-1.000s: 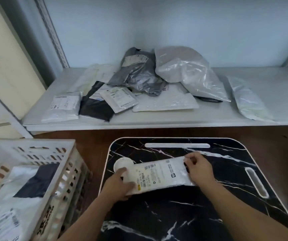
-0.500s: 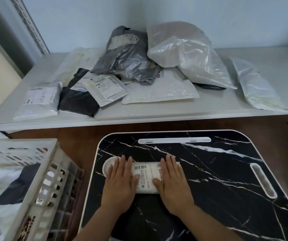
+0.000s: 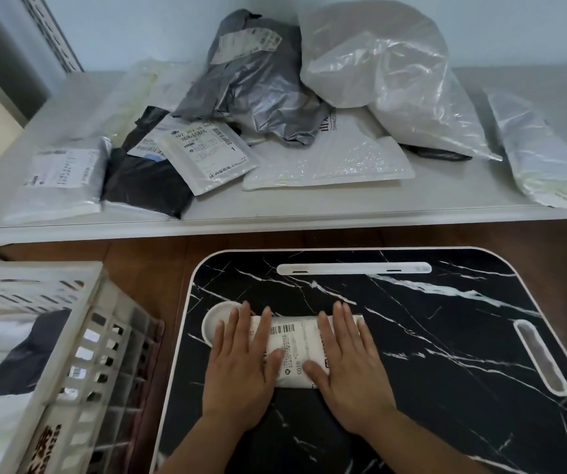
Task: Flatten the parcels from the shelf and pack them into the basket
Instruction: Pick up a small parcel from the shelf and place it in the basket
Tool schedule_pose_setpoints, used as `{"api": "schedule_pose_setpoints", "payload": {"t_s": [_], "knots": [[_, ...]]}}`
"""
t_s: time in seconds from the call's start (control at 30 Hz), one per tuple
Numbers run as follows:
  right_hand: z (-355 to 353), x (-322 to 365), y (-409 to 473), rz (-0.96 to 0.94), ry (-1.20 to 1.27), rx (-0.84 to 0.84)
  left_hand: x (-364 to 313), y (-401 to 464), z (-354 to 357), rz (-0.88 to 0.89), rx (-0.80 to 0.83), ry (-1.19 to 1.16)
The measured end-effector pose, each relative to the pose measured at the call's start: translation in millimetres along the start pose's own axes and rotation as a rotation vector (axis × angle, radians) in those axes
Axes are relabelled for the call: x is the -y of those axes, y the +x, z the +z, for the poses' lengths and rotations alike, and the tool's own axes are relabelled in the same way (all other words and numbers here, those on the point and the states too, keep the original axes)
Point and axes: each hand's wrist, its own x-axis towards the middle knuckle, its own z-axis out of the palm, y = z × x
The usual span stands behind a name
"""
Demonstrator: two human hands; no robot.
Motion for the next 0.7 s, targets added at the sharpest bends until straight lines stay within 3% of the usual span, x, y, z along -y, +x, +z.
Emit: {"api": "schedule_pose_setpoints", "payload": {"t_s": [0.43,0.6,0.7], "knots": [[-0.9,4.6,4.2,0.034,-0.009,-0.001,-5.8,4.0,-2.0,0.022,0.037,0.169],[-6.4,28.0,6.4,-0.242,0.018,-0.06,-10.9,-1.4,1.5,0.075,0.019,0.161],[-1.0,29.4,6.9,-0.235,0.026,-0.019,-9.0,-2.1,5.2,0.084,0.016,0.145]]}}
